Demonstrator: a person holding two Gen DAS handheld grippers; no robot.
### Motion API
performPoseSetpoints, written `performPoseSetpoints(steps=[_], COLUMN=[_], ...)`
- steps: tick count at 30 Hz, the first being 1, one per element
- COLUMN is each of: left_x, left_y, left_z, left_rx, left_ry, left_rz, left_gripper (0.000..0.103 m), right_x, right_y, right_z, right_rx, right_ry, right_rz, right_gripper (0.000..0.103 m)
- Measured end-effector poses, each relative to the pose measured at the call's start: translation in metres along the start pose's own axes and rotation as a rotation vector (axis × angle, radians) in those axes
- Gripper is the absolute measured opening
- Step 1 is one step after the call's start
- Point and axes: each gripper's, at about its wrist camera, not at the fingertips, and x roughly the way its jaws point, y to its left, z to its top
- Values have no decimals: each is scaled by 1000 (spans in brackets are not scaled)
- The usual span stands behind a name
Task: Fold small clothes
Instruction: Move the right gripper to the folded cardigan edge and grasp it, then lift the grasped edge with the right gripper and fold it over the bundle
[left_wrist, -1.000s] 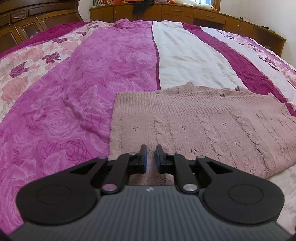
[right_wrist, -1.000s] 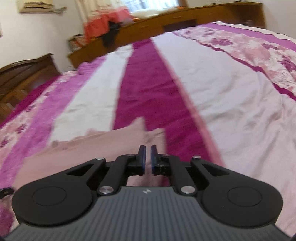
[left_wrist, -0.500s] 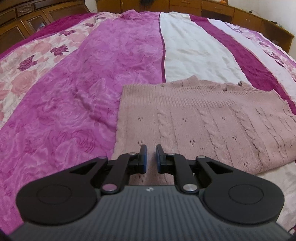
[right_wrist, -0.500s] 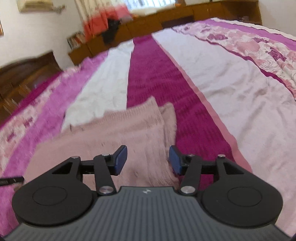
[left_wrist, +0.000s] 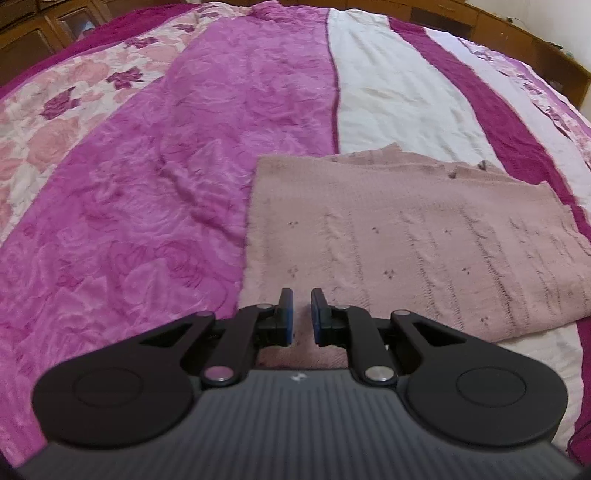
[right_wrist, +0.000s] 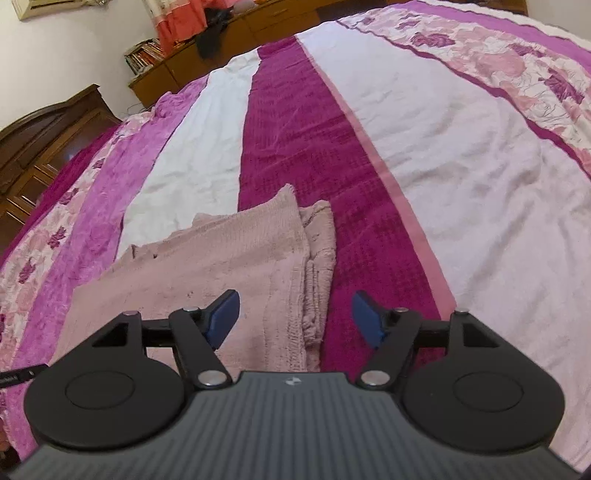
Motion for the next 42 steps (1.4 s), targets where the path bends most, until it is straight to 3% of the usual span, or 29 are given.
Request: performPoseSetpoints(steps=[15,26,28,31,32,37,42], left_x=[-16,0,2,2,1,1,-2], left_y=[-17,-27,-29,-32,-32,-32,-32], left_z=[-11,-18,-19,-20,-20,-20,-22], left_rx=[10,29,34,43,45,43,57], left_ry=[-13,28,31,28,27,29,24], left_rz=[-11,15,19,18,19,22,32], left_gripper=[13,13,13,13,13,13,13], right_x=[32,57,61,63,64,64,69], right_y=[-21,-26,-24,-24,-26,-29,-32], right_z=[-7,-13,-15,-18,-19,-22,-22], right_rx=[78,144,135,153,172,190,223], right_ry=[67,84,78,70,71,55,69], right_rz=[44,197,196,191,202,221,231], right_gripper=[76,76,72,47,34,32,38])
